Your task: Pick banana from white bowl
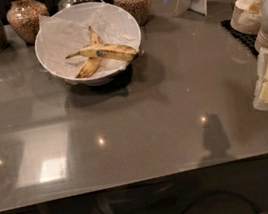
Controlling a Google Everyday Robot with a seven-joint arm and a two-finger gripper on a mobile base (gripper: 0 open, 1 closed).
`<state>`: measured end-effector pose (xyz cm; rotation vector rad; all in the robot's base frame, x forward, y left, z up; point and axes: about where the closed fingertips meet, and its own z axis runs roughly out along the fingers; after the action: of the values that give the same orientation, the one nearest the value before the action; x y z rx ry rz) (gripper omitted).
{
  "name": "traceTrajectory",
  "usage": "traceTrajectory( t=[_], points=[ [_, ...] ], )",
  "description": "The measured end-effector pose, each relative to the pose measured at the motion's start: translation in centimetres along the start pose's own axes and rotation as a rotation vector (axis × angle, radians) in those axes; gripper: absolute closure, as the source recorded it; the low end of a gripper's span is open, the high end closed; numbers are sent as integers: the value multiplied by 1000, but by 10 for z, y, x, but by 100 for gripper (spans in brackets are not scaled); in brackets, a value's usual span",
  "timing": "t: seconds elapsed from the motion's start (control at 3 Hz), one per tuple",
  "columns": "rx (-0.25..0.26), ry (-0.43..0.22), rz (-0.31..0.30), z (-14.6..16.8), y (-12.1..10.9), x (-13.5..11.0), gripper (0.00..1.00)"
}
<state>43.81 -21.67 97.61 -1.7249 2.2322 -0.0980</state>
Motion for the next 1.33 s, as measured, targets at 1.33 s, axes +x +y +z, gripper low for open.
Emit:
traceTrajectory(
  t=[1.33],
  points=[
    [91, -240, 34, 33, -70, -79, 0]
  ],
)
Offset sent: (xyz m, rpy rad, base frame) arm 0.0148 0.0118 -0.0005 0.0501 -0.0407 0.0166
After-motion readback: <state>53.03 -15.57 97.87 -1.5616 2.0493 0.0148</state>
